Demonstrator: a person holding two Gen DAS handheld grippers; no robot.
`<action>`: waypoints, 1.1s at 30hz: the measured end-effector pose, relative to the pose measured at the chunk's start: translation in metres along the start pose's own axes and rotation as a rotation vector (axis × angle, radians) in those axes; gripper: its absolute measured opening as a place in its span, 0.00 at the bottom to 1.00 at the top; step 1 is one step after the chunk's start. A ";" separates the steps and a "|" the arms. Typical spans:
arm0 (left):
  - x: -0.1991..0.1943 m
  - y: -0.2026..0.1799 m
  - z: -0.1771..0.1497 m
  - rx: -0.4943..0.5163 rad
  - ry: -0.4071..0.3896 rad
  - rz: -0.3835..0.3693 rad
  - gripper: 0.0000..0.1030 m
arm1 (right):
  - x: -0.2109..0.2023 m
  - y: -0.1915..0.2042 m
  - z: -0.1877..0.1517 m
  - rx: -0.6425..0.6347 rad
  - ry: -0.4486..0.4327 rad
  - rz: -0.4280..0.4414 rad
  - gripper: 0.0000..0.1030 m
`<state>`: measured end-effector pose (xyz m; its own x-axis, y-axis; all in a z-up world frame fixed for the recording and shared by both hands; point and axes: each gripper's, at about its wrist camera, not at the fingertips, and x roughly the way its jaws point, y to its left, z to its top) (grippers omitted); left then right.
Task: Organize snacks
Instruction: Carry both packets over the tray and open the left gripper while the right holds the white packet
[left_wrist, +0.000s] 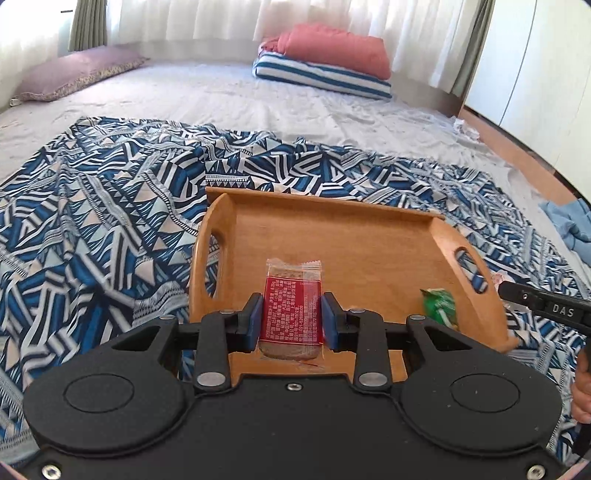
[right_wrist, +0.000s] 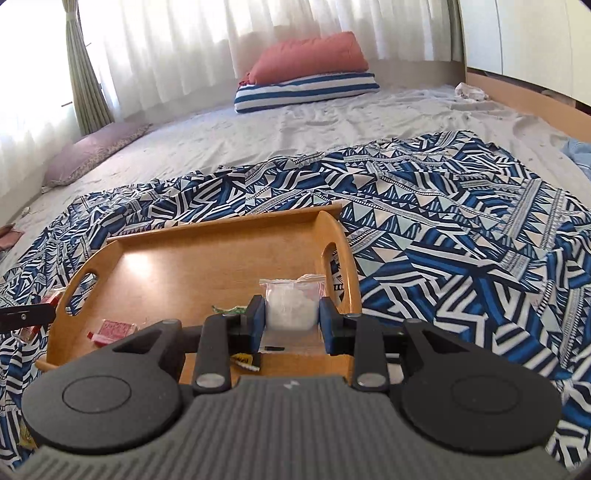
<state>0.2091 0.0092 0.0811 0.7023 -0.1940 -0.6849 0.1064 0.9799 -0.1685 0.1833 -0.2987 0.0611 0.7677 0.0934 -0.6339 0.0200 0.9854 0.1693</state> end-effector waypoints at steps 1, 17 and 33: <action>0.008 0.000 0.003 0.002 0.002 0.005 0.31 | 0.006 -0.001 0.003 -0.002 0.009 0.003 0.34; 0.089 -0.005 0.023 0.033 0.073 0.055 0.31 | 0.082 0.007 0.022 -0.043 0.133 0.007 0.34; 0.102 -0.010 0.019 0.057 0.085 0.073 0.31 | 0.094 0.008 0.015 -0.055 0.148 0.017 0.34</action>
<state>0.2928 -0.0190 0.0261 0.6475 -0.1224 -0.7522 0.0983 0.9922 -0.0768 0.2653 -0.2843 0.0146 0.6650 0.1257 -0.7362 -0.0301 0.9894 0.1418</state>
